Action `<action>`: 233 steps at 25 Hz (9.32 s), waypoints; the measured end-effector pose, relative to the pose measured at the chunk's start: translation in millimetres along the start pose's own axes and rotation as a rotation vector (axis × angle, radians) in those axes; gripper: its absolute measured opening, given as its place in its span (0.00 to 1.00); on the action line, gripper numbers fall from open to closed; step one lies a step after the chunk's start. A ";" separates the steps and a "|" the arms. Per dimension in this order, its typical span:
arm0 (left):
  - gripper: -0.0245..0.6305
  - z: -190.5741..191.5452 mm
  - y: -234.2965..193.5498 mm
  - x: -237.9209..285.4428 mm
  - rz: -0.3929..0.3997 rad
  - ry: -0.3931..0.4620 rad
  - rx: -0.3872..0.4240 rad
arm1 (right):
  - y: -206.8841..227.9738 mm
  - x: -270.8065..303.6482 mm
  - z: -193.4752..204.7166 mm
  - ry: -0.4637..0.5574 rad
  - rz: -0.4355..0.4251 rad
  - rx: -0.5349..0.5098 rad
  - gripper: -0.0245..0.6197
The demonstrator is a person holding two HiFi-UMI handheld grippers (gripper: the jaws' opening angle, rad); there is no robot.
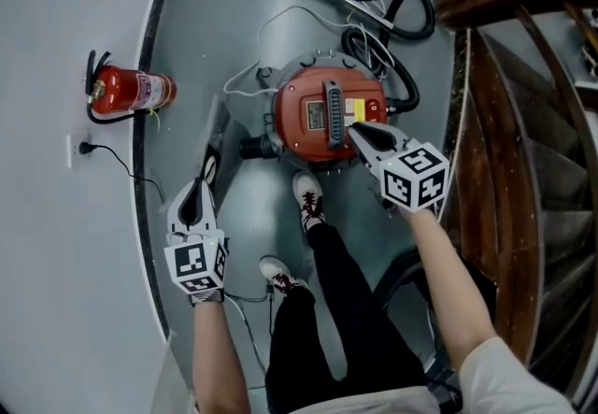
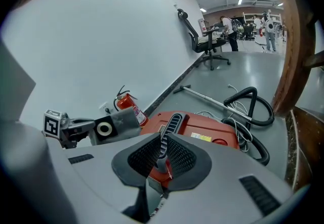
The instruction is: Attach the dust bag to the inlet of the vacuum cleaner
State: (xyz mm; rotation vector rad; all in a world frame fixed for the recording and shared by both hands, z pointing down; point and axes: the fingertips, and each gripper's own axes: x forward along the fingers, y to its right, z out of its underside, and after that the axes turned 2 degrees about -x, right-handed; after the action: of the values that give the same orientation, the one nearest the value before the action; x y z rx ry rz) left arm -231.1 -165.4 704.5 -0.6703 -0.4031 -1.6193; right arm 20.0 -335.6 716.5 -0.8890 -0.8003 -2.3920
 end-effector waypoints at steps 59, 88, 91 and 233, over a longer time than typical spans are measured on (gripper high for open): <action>0.06 61.2 42.0 89.5 0.048 0.010 -0.409 | 0.9 34.5 8.9 0.064 -0.096 0.006 0.25; 0.07 55.1 70.6 93.7 0.291 -0.045 -0.382 | -0.6 34.7 8.4 0.096 -0.138 0.013 0.25; 0.08 54.6 77.8 95.0 0.337 -0.069 -0.358 | -0.5 34.7 8.5 0.097 -0.138 0.015 0.25; 0.04 -322.3 204.9 -555.2 0.207 0.524 0.639 | -401.0 -563.0 -170.8 0.530 0.121 -0.943 0.08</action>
State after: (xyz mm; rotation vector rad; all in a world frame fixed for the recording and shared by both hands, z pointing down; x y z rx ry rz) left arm -61.8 34.4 83.7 0.1919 -0.4132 -1.2988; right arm 94.7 -36.9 74.5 -0.5036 0.6177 -2.6699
